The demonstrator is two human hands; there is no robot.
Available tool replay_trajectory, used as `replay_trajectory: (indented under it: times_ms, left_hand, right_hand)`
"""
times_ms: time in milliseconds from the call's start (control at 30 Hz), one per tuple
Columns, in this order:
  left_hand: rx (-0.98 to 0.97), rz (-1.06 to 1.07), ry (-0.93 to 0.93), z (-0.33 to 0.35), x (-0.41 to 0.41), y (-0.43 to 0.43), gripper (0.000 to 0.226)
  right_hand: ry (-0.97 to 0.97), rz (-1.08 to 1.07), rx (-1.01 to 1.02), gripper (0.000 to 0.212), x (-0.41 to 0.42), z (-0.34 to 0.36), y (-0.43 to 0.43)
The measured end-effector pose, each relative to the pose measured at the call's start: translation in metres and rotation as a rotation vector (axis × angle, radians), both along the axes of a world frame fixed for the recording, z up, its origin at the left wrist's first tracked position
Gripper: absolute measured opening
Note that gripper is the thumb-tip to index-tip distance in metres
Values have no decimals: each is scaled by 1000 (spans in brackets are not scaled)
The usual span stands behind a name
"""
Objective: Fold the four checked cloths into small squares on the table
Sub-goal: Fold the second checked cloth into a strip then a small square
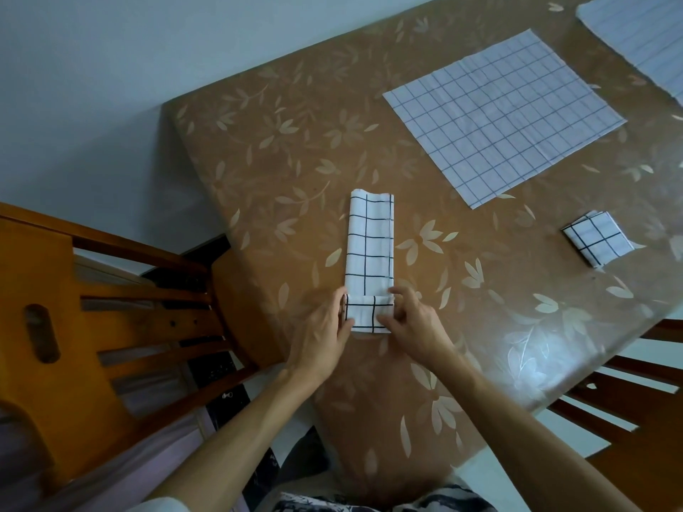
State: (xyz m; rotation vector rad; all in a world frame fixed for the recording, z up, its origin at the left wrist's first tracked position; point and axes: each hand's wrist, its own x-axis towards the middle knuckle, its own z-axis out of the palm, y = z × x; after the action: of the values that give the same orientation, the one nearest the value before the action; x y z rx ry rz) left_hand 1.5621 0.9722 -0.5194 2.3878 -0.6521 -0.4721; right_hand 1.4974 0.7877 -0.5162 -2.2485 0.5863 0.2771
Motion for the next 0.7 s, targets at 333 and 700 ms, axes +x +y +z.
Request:
replay_trajectory:
  times_ms: [333, 700]
  left_hand:
    - [213, -165, -410, -26, 4, 6, 43]
    - [216, -379, -410, -23, 12, 12, 48]
  right_hand:
    - [-214, 144, -332, 45, -9, -8, 2]
    - [-188, 388, -445, 57, -24, -8, -6]
